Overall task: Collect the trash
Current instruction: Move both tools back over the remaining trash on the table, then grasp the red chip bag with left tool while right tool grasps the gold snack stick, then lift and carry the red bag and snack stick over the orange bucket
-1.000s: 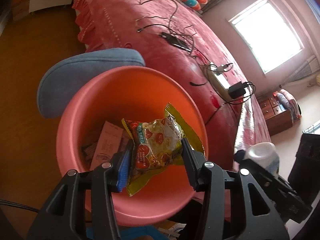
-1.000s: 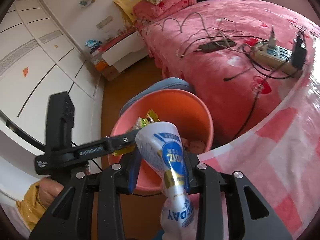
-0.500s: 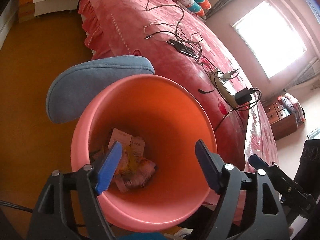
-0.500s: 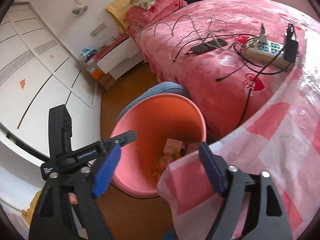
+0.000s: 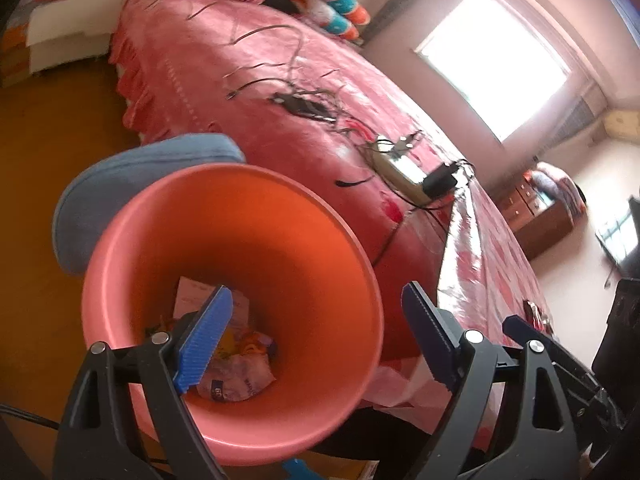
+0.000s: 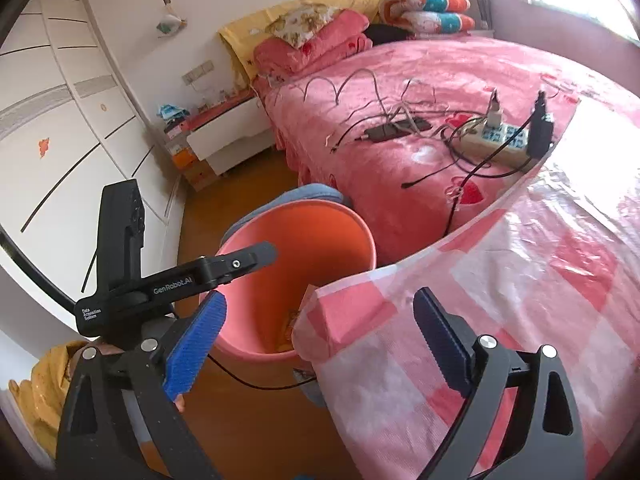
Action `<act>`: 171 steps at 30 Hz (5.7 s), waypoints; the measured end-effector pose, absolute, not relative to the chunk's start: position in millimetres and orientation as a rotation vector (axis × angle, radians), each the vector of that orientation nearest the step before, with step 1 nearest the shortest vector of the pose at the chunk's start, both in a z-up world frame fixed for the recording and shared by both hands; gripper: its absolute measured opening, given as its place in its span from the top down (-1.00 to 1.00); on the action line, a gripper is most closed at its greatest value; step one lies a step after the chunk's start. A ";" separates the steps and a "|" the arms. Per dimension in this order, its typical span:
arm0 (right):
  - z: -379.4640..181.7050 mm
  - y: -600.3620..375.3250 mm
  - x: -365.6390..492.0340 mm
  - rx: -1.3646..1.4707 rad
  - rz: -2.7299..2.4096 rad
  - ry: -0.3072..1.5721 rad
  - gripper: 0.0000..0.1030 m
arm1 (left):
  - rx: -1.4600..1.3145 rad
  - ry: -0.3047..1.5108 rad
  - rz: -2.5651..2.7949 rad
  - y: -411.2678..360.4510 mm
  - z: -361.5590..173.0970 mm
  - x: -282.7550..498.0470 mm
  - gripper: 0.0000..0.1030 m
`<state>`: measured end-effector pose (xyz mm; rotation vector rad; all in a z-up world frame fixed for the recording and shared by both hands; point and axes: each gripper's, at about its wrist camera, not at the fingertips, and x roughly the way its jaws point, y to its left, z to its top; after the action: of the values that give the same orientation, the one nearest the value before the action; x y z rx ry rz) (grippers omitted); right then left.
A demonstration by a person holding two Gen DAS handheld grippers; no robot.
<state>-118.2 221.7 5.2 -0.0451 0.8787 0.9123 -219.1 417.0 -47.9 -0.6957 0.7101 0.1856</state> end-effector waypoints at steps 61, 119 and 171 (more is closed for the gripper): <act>64.9 -37.2 -125.0 0.197 0.516 0.614 -0.90 | -0.150 0.838 -0.089 168.0 35.3 -164.3 -0.70; -0.4 -192.9 -24.5 0.268 0.146 0.893 0.11 | -0.040 0.972 -0.204 64.8 17.3 -47.9 -0.19; 56.9 -197.5 -71.3 0.433 0.183 0.664 0.65 | -0.012 0.914 -0.421 97.0 12.3 -89.4 -0.38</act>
<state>-71.3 -197.5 56.9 0.4327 0.6636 0.1830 -89.4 97.0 12.3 -0.0124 0.9138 -0.4206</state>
